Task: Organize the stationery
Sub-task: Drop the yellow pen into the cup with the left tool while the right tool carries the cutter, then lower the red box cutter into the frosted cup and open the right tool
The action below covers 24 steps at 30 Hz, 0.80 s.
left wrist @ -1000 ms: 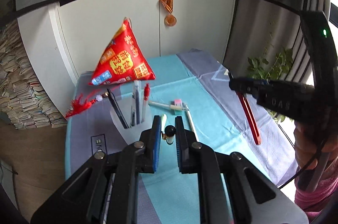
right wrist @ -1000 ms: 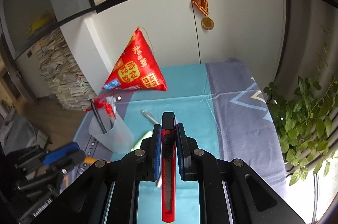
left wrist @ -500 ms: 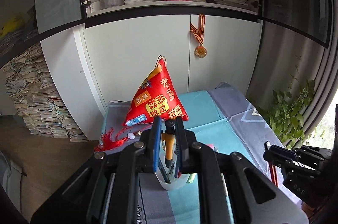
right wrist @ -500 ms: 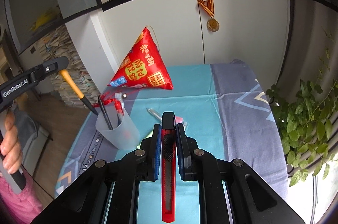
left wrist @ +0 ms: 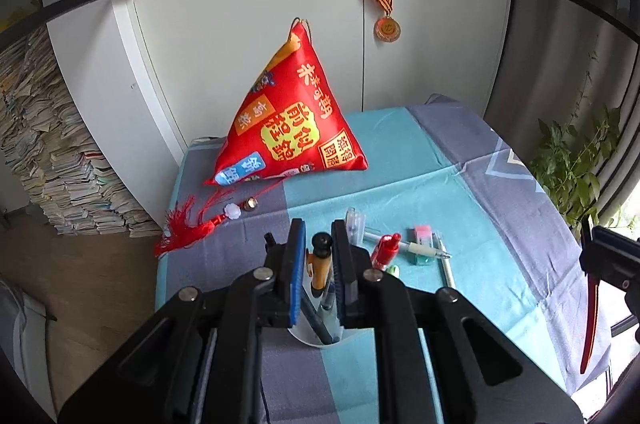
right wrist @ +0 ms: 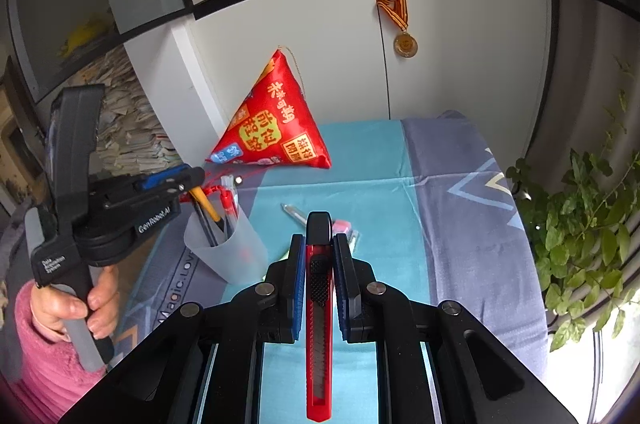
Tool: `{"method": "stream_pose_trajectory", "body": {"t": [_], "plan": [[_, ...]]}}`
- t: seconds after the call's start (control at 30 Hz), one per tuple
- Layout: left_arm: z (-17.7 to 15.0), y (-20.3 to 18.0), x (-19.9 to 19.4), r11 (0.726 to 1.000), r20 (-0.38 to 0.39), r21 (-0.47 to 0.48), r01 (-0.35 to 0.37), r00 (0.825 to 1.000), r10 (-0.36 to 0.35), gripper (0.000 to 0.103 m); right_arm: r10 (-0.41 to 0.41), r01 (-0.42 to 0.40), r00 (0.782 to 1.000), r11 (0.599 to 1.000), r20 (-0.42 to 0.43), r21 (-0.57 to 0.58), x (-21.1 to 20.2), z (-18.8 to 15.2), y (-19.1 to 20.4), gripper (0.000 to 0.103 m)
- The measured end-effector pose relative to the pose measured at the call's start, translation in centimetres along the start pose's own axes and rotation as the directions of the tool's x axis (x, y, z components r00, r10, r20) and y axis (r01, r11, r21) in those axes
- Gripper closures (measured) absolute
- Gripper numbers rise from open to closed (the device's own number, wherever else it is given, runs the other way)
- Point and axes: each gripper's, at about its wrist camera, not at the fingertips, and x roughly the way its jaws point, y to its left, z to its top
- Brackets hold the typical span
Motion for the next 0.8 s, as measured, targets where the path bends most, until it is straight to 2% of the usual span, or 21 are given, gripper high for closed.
{"method": "stream_pose_trajectory", "body": {"t": [0.2,0.27,0.33,0.37,0.6,0.8], "plan": [[-0.8,0.6,-1.2,1.0,0.013,-0.011,-0.006,1.0,0.006,0.087,0.037,-0.037,0.999,0.999,0.011,-0.007,0.1,0.7,1.2,0.088],[-1.1,1.4,-2.6,0.999,0.048,-0.04,0.01,0.999,-0.008,0.079,0.051,-0.05,0.999,0.999,0.019,-0.014,0.2,1.1,1.8,0.088],[-1.6,2.2,-4.1,0.997,0.087,-0.07,0.013,0.996,-0.007,0.064,0.072,-0.071,0.997,0.997,0.03,-0.024,0.2,1.5,2.6,0.088],[-1.9,2.6,-4.8,0.997,0.106,-0.083,0.008,0.994,0.001,0.062,0.083,-0.081,0.996,0.996,0.038,-0.029,0.3,1.8,3.1,0.088],[-5.1,5.3,-6.5,0.989,0.106,-0.147,-0.033,0.993,0.049,0.062,0.162,-0.155,0.983,0.984,0.088,-0.083,1.9,3.8,6.8,0.088],[-8.3,8.0,-6.1,0.971,0.04,-0.229,-0.07,0.996,0.082,0.062,0.152,-0.142,0.985,0.982,0.077,-0.126,6.5,5.3,10.3,0.088]]}}
